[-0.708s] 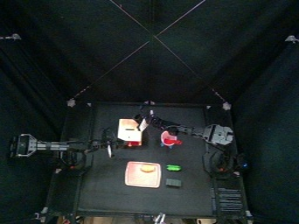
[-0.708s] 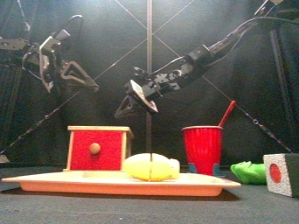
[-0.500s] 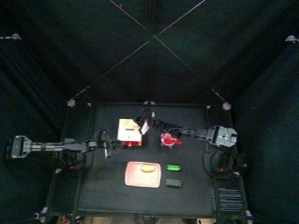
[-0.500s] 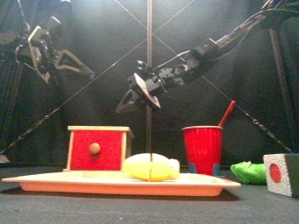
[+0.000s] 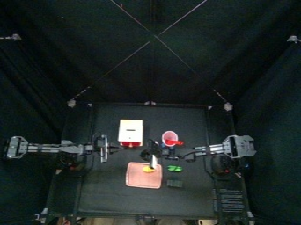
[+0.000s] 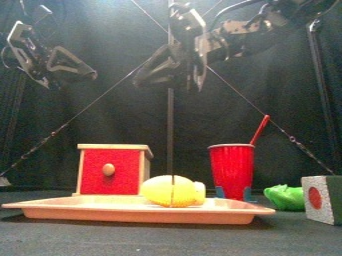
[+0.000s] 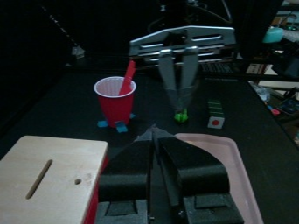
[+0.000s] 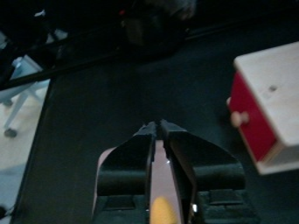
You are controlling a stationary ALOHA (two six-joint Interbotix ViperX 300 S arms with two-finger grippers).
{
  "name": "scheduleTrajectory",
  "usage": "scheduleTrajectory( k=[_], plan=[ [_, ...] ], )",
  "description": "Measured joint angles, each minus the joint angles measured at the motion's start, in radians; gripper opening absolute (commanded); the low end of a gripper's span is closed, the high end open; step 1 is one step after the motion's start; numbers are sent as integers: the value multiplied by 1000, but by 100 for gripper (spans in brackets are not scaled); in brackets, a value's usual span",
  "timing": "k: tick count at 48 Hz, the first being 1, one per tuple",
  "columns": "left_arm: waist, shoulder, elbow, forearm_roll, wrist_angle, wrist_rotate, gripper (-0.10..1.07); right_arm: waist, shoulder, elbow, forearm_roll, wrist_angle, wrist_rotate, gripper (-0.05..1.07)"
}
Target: Grab corn
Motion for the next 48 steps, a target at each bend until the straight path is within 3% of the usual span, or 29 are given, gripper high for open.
scheduleTrajectory(
  k=[10,17,26,48],
  plan=[
    [-14,0,3,9,0,0,77,67,-44,110,-5,0,-2,88],
    [-15,0,11,9,0,-2,82,75,-41,133,-25,2,-2,101],
    [-15,0,25,6,0,-3,82,77,-2,135,-32,28,-2,102],
    [-17,0,35,-37,0,-5,82,69,127,49,-75,218,-2,102]
  ],
)
